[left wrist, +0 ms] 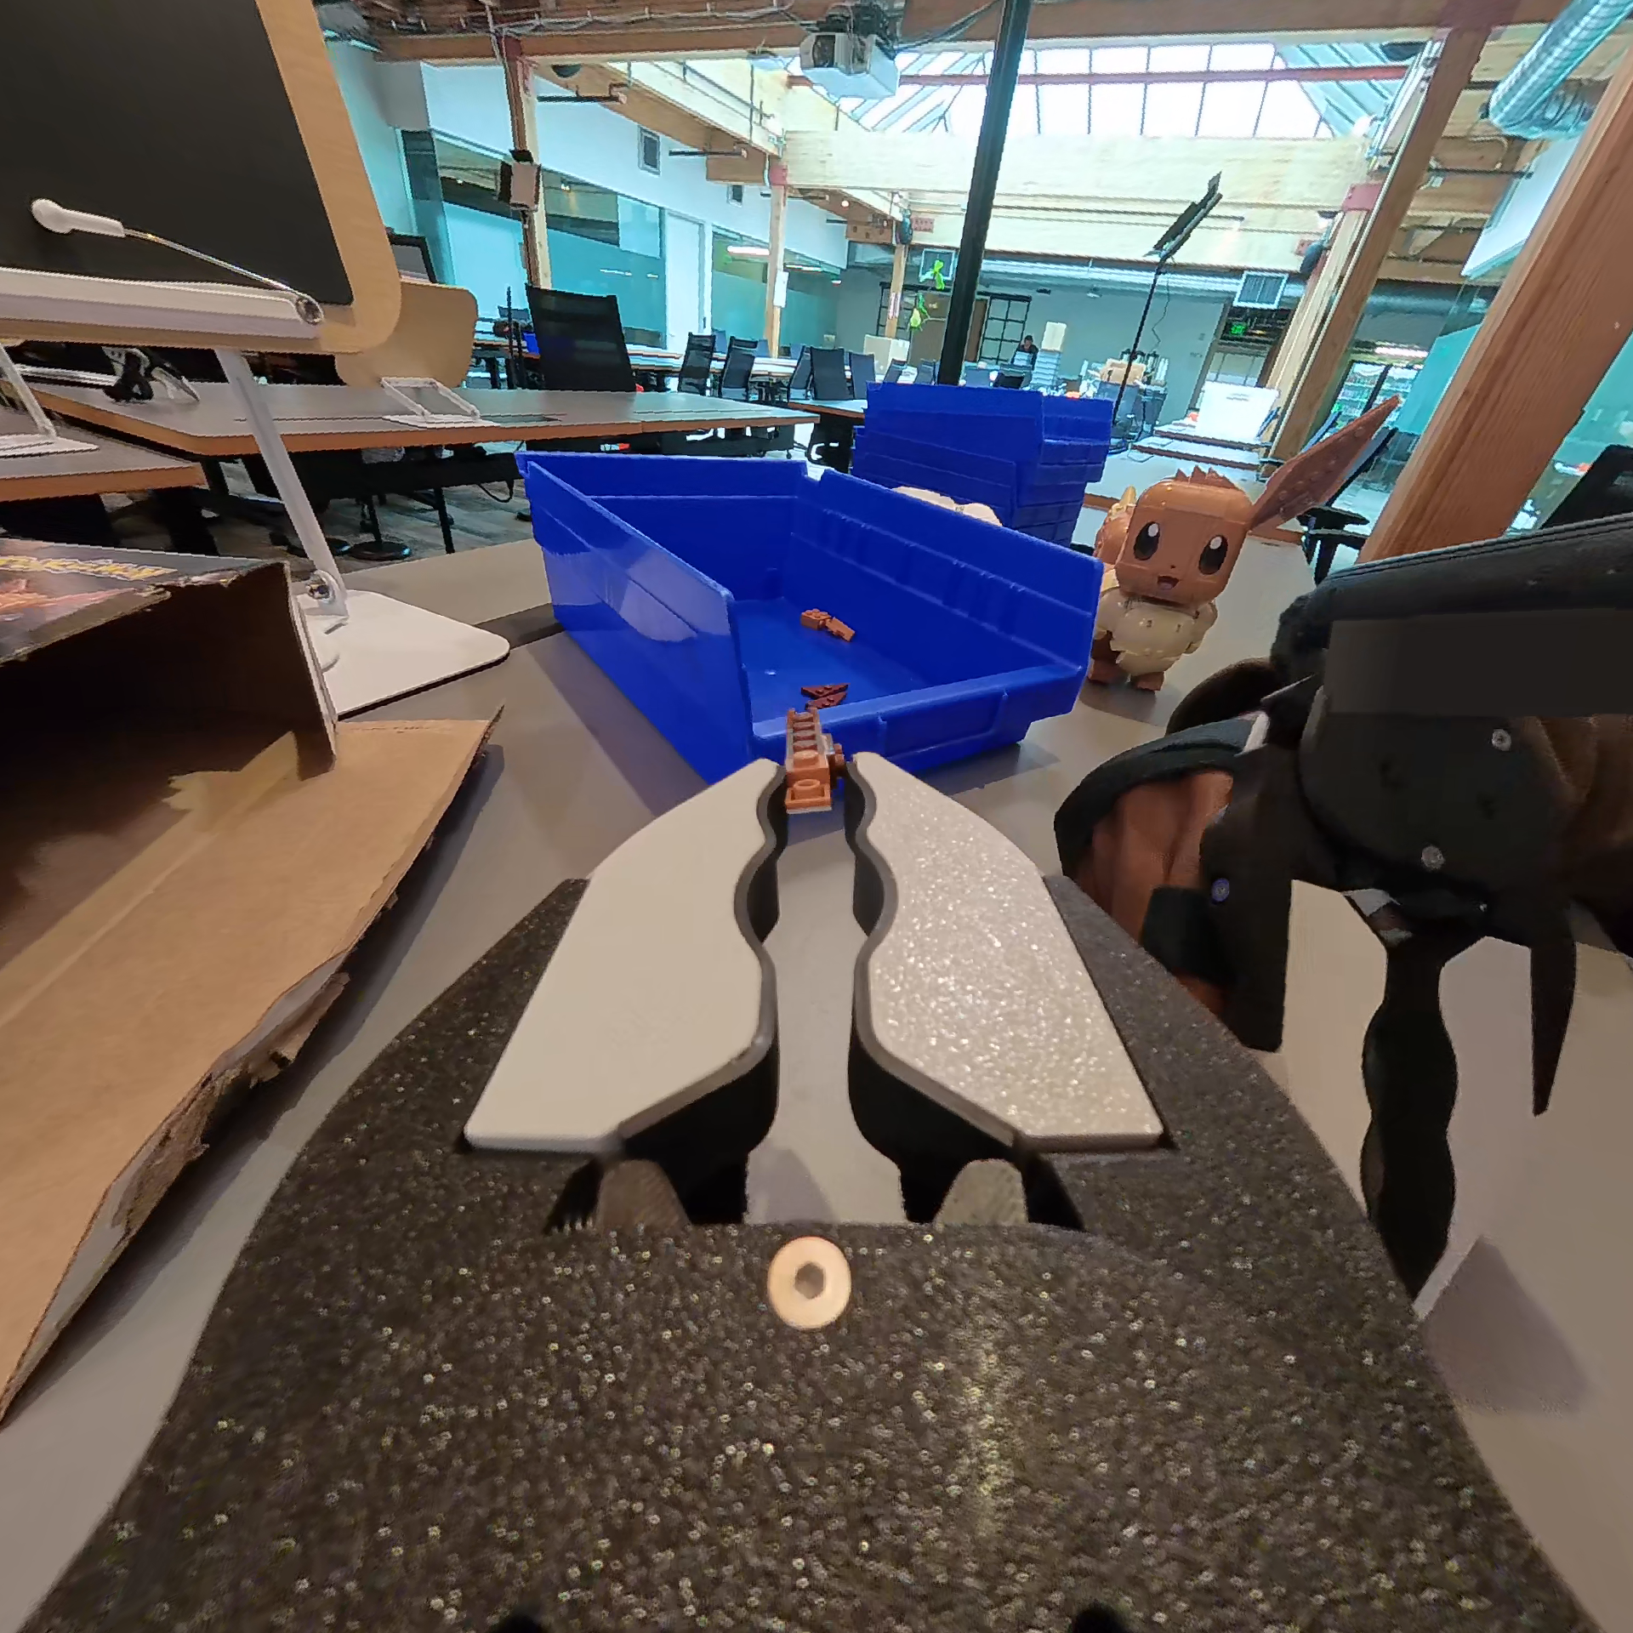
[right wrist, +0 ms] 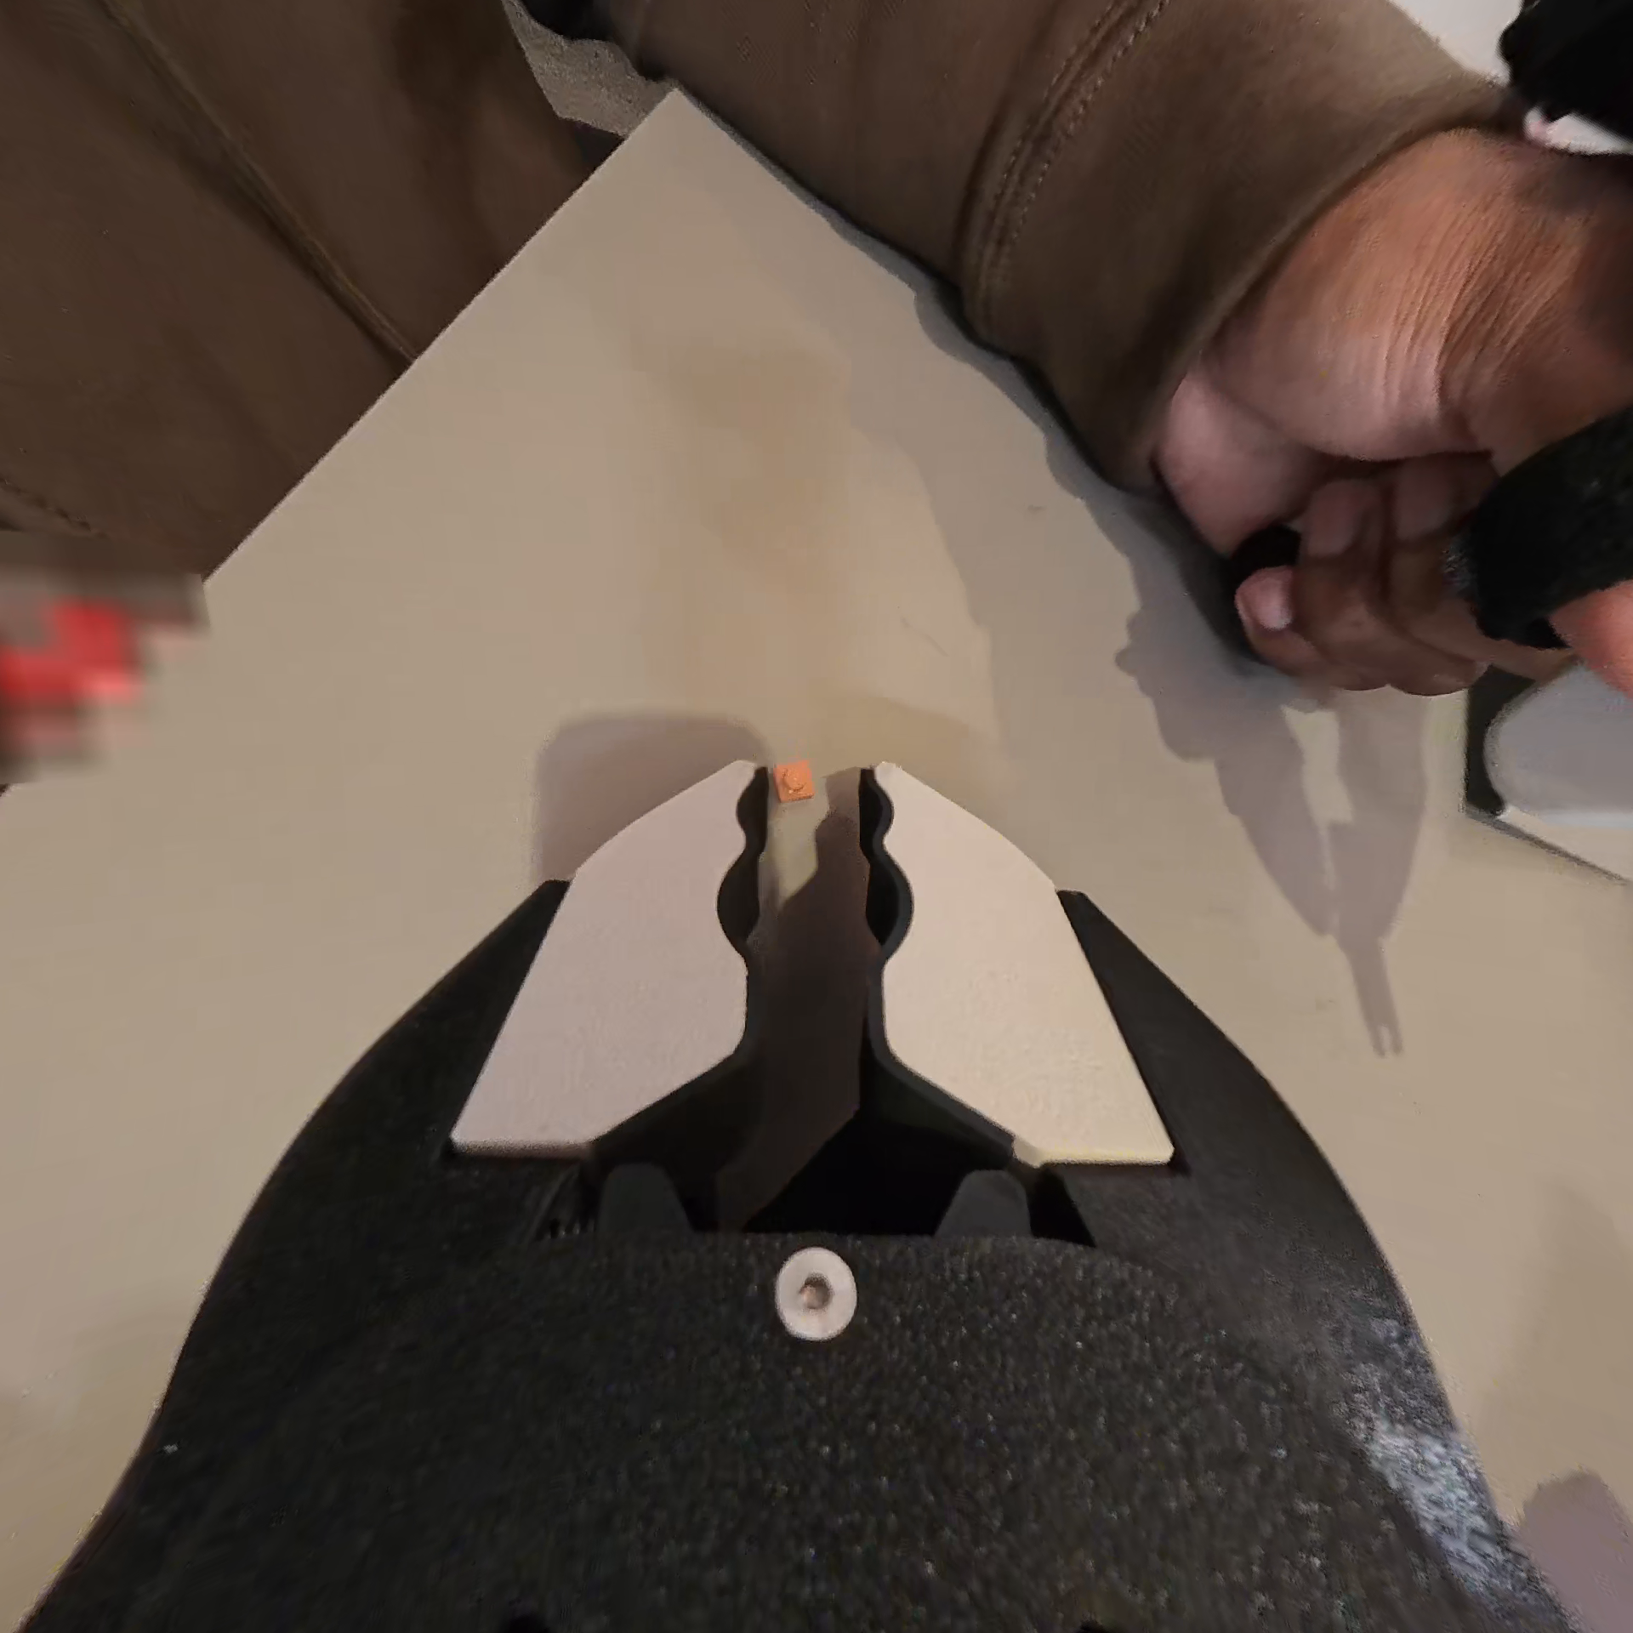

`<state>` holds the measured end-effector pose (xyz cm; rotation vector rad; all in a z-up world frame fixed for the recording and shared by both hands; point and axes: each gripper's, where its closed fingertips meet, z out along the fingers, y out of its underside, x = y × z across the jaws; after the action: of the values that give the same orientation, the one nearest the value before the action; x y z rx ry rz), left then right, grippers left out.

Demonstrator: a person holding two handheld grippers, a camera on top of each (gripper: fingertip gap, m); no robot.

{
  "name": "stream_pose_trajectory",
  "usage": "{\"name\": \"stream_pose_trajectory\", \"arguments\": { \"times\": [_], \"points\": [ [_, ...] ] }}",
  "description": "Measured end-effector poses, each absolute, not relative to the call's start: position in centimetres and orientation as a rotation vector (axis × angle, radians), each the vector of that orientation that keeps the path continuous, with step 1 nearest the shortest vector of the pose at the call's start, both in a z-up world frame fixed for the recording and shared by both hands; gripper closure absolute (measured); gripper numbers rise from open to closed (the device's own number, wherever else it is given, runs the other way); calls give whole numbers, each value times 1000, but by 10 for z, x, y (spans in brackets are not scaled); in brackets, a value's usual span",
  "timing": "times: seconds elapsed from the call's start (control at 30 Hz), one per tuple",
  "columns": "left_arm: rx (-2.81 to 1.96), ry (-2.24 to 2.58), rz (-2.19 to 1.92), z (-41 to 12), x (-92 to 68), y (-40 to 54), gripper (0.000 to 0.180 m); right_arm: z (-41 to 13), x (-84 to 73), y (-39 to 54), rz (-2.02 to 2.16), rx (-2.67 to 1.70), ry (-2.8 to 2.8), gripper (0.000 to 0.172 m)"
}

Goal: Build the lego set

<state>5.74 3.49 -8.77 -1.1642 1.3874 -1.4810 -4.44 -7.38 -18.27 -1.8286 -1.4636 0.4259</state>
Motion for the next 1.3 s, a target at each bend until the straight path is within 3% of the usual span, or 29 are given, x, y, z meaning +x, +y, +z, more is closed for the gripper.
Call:
{"name": "stream_pose_trajectory", "arguments": {
  "times": [0.2,0.53,0.93,1.3],
  "points": [
    [-1158,1394,-1472,-88,57,34,169,-189,-47,-76,512,-1953,-1441,164],
    [-1131,1418,-1466,-86,55,29,169,-184,-40,-67,415,-1918,-1374,165],
    [-891,1617,-1416,-93,51,-16,169,-77,24,-43,190,-1695,-1025,165],
    [-746,1551,-1626,-72,41,-44,169,-42,52,-53,268,-1808,-1014,165]
  ]
}}
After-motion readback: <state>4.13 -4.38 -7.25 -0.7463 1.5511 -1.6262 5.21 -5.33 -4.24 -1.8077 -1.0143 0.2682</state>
